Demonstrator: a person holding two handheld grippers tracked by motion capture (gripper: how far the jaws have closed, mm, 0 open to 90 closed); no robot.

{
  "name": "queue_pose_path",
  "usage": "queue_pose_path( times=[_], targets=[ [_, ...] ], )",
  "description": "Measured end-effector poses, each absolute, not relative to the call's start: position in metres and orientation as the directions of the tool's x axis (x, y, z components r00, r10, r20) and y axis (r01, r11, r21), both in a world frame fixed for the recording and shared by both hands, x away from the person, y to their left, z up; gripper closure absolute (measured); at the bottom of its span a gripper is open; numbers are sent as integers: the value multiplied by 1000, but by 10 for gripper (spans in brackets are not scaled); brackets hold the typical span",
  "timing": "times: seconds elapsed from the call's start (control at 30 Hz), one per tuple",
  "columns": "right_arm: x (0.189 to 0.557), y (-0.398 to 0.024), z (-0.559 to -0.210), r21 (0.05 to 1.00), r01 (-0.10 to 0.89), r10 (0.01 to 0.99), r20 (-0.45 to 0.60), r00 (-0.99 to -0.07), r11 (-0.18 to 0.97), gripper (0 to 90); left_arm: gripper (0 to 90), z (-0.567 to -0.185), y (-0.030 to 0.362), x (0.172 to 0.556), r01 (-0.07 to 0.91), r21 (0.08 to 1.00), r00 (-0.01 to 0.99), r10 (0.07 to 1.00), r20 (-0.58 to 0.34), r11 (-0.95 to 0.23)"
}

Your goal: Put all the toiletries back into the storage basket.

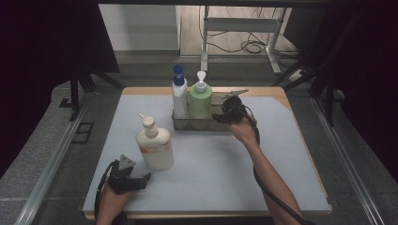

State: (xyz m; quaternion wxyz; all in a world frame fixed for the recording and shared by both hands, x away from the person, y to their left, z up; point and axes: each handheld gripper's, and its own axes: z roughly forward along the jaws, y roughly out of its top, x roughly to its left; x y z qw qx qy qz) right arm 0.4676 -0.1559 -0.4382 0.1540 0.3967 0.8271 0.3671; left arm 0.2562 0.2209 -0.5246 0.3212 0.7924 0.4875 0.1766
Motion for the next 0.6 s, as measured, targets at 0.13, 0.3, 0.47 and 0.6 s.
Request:
queue_pose_path(
  times=[0.13,0.3,0.47,0.6],
  targets=[
    [473,-161,-441,719,580,794,66,-605,382,641,123,-525,221,256,659,681,462,886,-33,-318],
    [481,-161,-446,711,603,814,75,-576,362,774,123,-525,221,256,659,681,463,886,-34,-318],
    [486,-155,-452,707,616,825,84,-559,346,851,123,-525,221,256,659,681,462,886,-34,-318],
    [491,-146,-455,699,618,826,68,-559,360,885,123,-525,221,256,659,681,462,886,-34,-317]
  ],
)
